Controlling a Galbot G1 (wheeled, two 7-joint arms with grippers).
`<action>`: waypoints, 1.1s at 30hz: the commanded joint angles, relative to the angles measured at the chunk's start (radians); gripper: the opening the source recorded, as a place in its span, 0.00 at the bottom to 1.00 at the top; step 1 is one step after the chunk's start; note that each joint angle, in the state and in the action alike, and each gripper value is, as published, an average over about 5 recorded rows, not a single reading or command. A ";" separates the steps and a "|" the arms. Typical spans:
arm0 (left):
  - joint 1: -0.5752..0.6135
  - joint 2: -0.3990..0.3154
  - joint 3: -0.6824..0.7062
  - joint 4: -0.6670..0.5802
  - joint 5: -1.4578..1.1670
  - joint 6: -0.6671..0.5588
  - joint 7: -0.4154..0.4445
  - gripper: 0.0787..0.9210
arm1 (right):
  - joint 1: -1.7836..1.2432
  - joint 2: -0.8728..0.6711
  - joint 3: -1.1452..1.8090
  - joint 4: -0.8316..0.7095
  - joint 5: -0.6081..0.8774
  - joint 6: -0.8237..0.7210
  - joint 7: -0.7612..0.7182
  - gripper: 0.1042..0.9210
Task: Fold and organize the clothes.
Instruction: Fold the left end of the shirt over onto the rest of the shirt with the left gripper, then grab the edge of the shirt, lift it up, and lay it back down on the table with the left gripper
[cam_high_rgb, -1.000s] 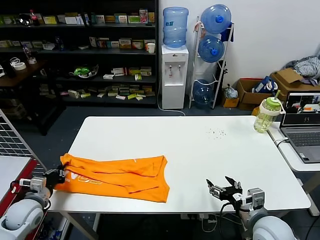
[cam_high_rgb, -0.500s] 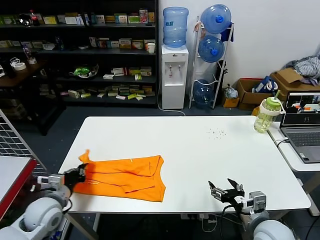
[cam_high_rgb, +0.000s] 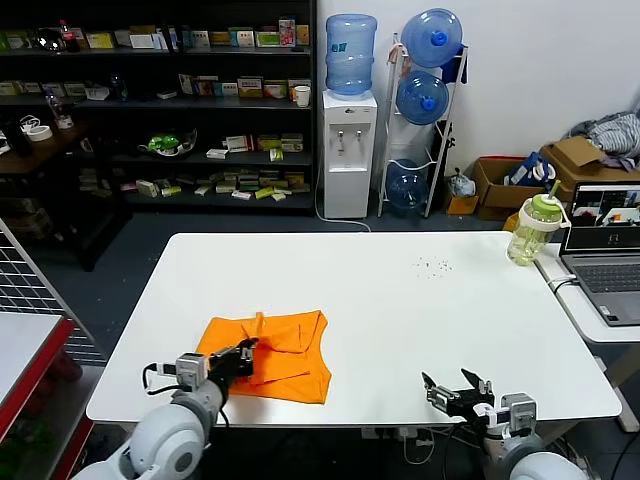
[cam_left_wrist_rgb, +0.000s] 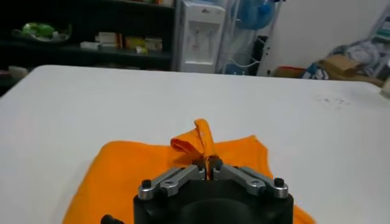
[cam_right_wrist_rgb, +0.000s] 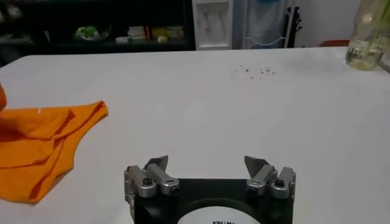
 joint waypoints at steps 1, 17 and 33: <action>-0.099 -0.144 0.127 0.032 0.033 0.027 -0.049 0.05 | -0.016 0.004 0.007 0.002 -0.002 0.001 0.000 0.88; -0.124 -0.192 0.119 0.116 0.091 0.013 -0.001 0.11 | 0.007 0.002 -0.013 -0.014 0.003 0.001 -0.001 0.88; 0.071 0.091 -0.153 0.050 -0.032 -0.039 0.104 0.65 | 0.040 -0.010 -0.035 -0.023 0.016 0.005 -0.009 0.88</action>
